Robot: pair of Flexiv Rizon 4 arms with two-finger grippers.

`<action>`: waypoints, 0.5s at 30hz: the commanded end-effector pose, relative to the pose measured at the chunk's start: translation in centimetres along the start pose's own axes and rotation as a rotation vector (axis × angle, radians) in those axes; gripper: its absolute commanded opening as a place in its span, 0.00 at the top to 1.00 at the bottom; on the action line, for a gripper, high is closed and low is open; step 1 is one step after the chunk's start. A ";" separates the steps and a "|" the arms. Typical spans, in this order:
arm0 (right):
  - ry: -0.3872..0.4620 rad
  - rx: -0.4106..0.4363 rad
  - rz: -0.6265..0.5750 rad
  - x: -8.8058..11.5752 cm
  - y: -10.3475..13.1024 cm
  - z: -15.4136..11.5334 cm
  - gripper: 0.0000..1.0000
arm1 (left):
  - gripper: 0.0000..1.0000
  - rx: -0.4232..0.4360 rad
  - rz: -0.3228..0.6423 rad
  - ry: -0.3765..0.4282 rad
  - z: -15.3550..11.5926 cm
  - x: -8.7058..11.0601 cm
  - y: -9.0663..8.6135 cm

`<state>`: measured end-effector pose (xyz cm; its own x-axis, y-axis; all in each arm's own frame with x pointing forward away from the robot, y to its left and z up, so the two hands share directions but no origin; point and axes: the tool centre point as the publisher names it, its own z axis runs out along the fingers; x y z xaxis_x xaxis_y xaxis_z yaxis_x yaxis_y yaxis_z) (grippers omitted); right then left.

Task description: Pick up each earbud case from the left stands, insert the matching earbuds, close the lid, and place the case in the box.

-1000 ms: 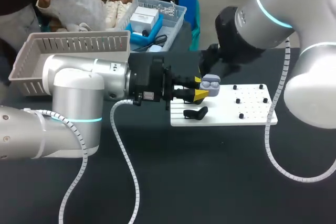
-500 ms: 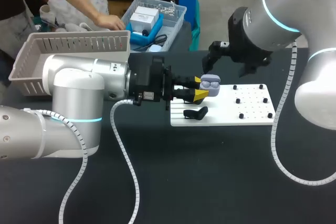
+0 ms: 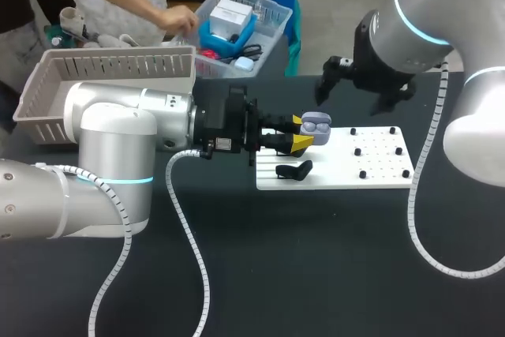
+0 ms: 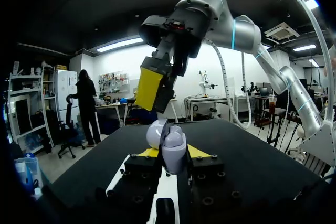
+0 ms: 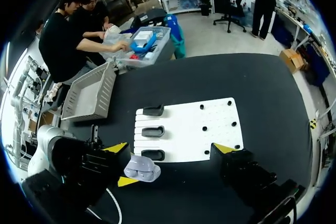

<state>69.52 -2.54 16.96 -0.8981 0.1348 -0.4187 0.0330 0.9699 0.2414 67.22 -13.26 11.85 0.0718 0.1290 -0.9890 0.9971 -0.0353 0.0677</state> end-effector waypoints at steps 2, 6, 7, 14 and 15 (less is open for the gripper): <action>0.009 0.019 0.011 -0.7 0.1 0.8 0.00 | 1.00 -0.001 0.001 -0.001 0.0 0.0 0.0; 0.022 0.027 0.019 -0.8 -0.1 1.4 0.00 | 1.00 -0.001 0.001 -0.001 0.0 0.0 0.0; 0.026 0.028 0.021 -0.8 -0.2 1.6 0.00 | 1.00 -0.001 0.001 -0.001 0.0 0.0 0.0; 0.052 0.035 0.021 -0.4 -0.5 2.2 0.00 | 1.00 -0.001 0.001 -0.001 0.0 0.0 0.0; 0.055 0.036 0.020 -0.3 -0.6 2.1 0.00 | 1.00 -0.001 0.001 -0.001 0.0 0.0 0.0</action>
<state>70.61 -2.84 15.02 -0.9162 0.1469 -0.3728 0.0669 0.9734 0.2190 67.22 -13.26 11.85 0.0718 0.1290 -0.9890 0.9971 -0.0353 0.0678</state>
